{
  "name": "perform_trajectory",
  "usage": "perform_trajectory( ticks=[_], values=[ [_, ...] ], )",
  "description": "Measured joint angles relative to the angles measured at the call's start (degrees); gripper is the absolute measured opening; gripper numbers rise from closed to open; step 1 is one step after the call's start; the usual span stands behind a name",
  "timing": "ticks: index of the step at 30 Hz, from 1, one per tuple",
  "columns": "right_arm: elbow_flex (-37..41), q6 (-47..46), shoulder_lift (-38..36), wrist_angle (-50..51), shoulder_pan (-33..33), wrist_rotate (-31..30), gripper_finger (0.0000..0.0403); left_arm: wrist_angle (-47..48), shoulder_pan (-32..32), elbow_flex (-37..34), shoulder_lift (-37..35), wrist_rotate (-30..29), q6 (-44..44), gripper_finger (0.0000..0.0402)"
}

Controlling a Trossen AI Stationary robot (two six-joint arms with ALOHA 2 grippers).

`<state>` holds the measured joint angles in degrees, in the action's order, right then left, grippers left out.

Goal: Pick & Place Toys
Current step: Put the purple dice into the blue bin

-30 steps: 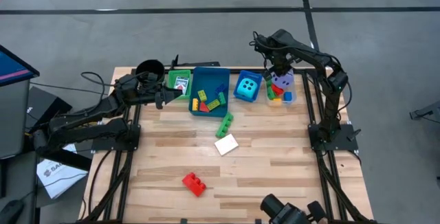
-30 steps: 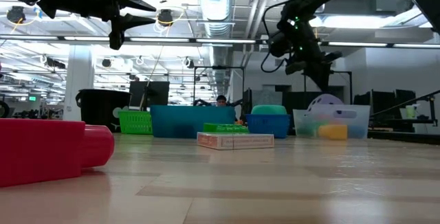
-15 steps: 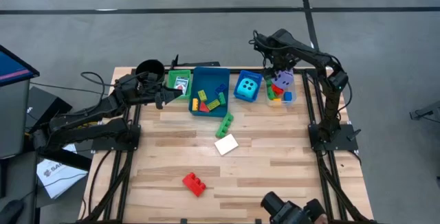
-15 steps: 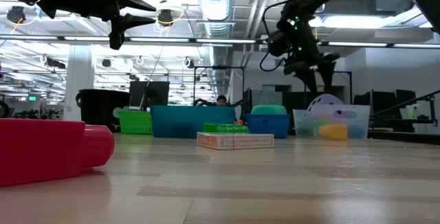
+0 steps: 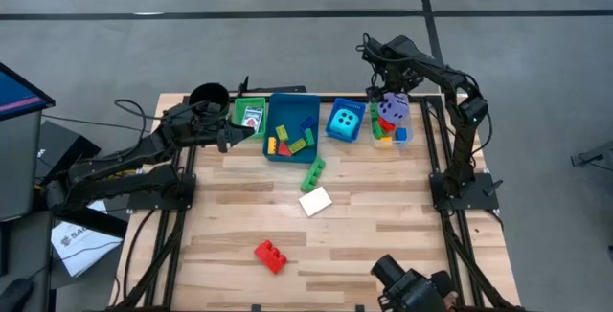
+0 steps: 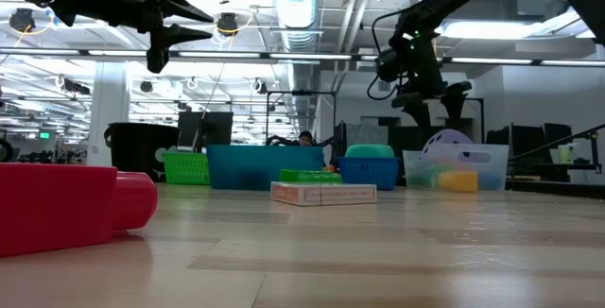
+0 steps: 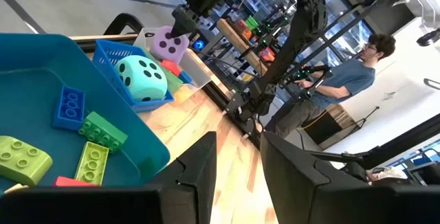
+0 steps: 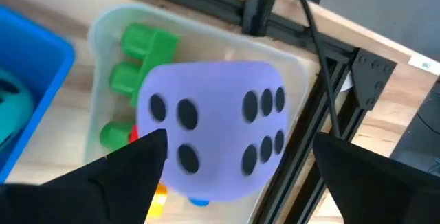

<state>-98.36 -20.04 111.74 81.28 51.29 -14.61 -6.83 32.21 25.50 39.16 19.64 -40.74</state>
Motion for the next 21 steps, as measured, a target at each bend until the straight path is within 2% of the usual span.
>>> perform_trajectory(
  ticks=[6, 13, 21],
  values=[
    [3.66, -0.16, 0.05, -3.66, -0.61, 3.03, 0.0347, 0.02, 0.0, 0.0, 0.0, -0.06, -0.01, 0.0108],
    [8.47, -0.5, -0.07, -5.0, -1.88, 1.53, 0.0336, 0.0, 0.0, 0.0, 0.0, -0.17, -0.2, 0.0108],
    [10.49, -2.49, -0.22, -4.4, -1.95, 2.1, 0.0295, 0.0, 0.0, 0.0, 0.0, -0.15, -0.21, 0.0108]
  ],
)
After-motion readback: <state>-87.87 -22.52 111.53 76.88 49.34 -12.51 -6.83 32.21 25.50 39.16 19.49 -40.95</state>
